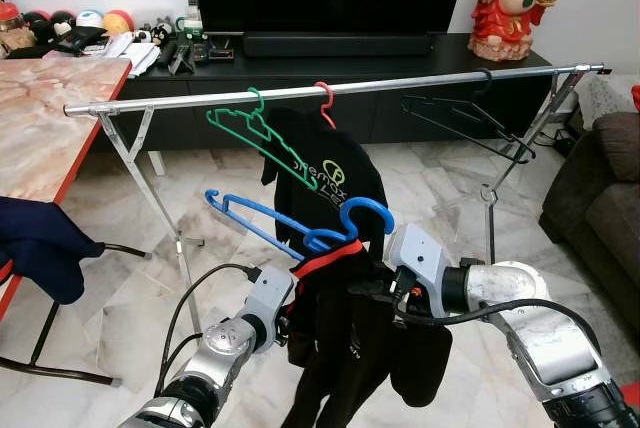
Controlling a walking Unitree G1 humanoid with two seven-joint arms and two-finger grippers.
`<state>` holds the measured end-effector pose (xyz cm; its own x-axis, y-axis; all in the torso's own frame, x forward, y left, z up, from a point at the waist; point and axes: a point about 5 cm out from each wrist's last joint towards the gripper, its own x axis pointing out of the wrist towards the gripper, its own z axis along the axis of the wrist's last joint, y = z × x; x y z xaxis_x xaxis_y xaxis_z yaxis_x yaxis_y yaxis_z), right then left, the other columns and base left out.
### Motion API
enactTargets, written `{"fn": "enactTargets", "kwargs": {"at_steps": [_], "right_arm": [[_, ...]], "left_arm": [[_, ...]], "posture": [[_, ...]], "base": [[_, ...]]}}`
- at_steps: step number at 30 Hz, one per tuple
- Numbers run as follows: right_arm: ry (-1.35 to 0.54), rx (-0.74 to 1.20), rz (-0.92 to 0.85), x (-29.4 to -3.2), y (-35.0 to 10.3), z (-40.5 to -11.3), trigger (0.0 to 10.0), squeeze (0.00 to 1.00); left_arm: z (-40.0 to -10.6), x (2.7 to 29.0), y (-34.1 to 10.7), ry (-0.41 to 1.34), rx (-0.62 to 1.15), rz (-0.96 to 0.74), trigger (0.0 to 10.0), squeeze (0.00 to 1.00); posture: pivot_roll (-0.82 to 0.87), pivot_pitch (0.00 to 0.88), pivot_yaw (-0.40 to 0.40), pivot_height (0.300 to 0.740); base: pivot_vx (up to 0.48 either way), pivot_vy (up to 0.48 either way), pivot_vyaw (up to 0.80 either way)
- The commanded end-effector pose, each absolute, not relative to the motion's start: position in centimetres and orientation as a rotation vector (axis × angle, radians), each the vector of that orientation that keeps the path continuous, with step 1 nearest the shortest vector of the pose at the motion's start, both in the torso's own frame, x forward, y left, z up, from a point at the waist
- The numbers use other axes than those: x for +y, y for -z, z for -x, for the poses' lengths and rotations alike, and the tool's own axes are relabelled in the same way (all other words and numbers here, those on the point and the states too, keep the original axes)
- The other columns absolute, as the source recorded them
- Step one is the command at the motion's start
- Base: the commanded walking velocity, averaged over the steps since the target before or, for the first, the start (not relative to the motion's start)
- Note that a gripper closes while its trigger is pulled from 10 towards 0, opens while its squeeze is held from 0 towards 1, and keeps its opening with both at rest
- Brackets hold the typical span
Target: Hang hanger
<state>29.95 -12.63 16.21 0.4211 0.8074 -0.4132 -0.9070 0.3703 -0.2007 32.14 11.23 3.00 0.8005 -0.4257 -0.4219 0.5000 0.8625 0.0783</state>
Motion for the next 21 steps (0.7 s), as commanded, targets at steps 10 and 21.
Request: {"fn": "enactTargets", "kwargs": {"at_steps": [10, 21], "right_arm": [[-1.122, 0.188, 0.449, -11.56, -17.95, -30.13, 0.0, 0.00], [-1.119, 0.183, 0.446, -11.42, -17.93, -30.21, 0.0, 0.00]], "left_arm": [[-31.76, 11.49, -2.46, 0.499, 0.418, -0.228, 0.0, 0.00], [-31.56, 11.31, -2.35, 0.519, 0.408, -0.240, 0.0, 0.00]], "posture": [[-0.11, 0.075, -0.037, 0.740], [-0.11, 0.069, -0.031, 0.740]], "base": [[0.000, 0.000, 0.00], [0.000, 0.000, 0.00]]}}
